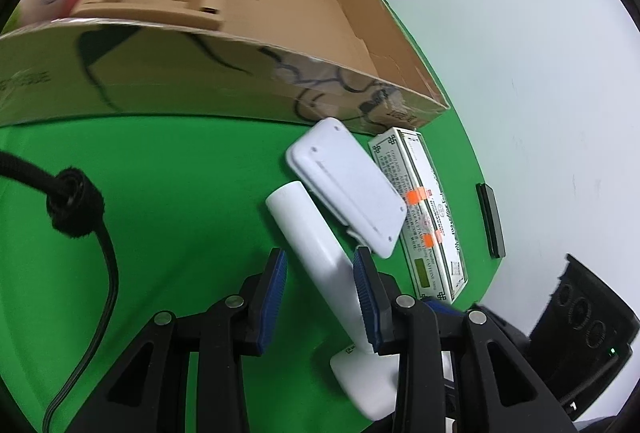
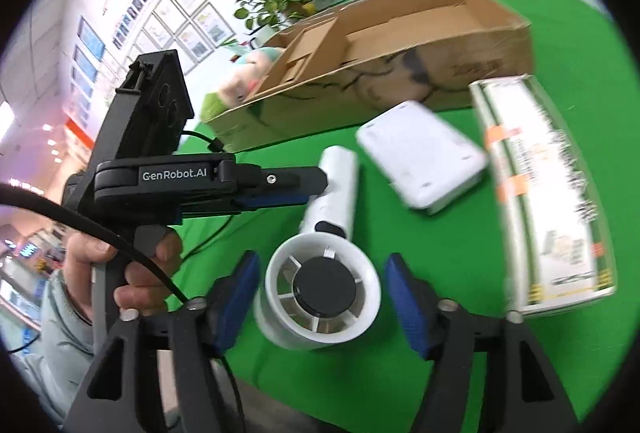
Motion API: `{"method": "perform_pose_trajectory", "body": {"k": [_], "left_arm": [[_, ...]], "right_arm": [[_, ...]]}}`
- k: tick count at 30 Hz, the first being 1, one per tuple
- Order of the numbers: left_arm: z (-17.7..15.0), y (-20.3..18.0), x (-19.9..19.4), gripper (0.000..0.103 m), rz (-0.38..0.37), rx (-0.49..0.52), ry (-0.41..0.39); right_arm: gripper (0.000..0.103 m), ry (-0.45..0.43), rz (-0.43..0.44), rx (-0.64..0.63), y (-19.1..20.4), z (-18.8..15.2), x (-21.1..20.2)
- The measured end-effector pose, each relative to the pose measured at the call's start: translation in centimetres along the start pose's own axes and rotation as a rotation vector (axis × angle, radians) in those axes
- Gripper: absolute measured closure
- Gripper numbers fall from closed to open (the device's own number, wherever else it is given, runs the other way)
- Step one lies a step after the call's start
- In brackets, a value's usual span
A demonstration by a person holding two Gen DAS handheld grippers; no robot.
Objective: Organize objects
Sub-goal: 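Grasp the fan handle with the left gripper while the right gripper holds the fan head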
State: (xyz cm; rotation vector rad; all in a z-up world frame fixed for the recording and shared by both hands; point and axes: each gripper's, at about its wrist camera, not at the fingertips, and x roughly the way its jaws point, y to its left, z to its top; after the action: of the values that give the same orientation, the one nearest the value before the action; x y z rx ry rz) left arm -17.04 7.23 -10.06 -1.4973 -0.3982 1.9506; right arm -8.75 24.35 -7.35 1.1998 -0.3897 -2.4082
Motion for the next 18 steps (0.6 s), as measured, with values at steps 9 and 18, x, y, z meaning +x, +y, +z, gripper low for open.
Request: {"method": "perform_pose_trajectory", "body": {"k": [9, 18], "left_arm": [[0.5, -1.4, 2.0, 0.068, 0.016, 0.025, 0.033], [0.1, -0.9, 3.0, 0.067, 0.017, 0.01, 0.037]], "right_arm": [[0.032, -0.03, -0.191, -0.249, 2.6, -0.7, -0.2], [0.031, 0.019, -0.165, -0.267, 4.5, -1.9, 1.7]]}}
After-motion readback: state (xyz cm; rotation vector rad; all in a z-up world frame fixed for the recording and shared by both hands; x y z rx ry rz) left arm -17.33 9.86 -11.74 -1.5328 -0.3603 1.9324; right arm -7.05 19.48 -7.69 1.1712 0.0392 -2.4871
